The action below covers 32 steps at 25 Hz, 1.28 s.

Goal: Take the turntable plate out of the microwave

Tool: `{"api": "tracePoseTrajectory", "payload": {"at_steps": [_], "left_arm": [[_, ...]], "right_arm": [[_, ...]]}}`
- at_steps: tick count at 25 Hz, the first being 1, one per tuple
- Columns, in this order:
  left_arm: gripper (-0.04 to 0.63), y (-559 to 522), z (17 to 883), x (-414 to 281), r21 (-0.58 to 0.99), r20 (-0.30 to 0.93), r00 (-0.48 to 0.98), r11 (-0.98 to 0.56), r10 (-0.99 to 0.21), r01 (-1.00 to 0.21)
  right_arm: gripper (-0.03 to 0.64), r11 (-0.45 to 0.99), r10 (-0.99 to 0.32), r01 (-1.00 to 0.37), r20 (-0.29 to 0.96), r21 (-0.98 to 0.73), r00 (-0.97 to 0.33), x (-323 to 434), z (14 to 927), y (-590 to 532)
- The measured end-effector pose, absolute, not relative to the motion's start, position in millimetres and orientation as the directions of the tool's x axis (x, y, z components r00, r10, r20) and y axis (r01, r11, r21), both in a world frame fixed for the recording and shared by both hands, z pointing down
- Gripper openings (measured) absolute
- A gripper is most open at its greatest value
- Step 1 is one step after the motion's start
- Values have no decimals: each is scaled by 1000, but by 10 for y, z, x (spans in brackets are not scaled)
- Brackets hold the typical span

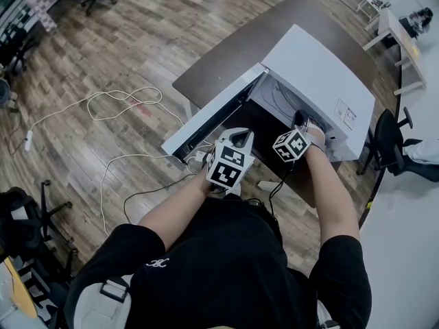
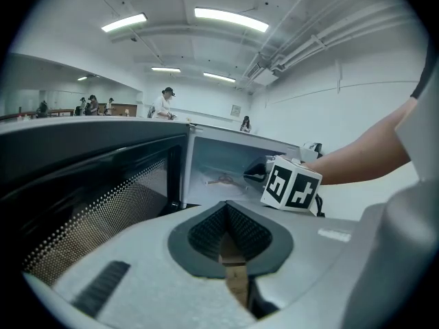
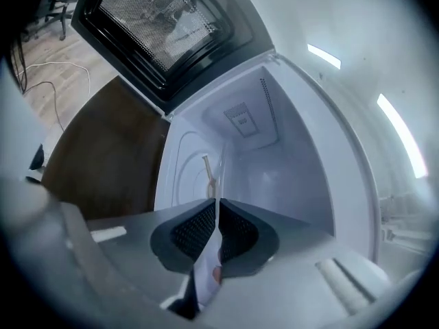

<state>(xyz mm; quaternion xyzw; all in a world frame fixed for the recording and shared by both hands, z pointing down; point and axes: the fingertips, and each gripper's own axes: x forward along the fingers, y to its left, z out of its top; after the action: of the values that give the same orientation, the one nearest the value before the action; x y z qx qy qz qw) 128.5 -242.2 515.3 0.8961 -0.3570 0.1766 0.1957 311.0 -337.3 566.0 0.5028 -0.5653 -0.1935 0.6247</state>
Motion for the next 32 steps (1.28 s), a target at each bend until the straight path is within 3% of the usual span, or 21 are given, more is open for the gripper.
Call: {"api": "tracePoseTrajectory", "payload": {"at_steps": [15, 25, 28, 32], "left_arm": [[8, -2325, 5258, 1335, 277, 472, 708, -674, -526, -685], [8, -2408, 5562, 1701, 606, 432, 821, -553, -374, -571], [102, -2520, 5584, 1950, 733, 357, 874, -481, -328, -481], [155, -2788, 5578, 2154, 875, 224, 917, -346, -331, -339]], "right_arm": [[28, 453, -814, -325, 534, 830, 229, 2797, 5654, -3051], [28, 455, -826, -339, 532, 824, 186, 2704, 5622, -2775], [28, 461, -829, -335, 533, 822, 168, 2707, 5603, -2700], [28, 466, -835, -318, 530, 825, 150, 2696, 5582, -2639]]}}
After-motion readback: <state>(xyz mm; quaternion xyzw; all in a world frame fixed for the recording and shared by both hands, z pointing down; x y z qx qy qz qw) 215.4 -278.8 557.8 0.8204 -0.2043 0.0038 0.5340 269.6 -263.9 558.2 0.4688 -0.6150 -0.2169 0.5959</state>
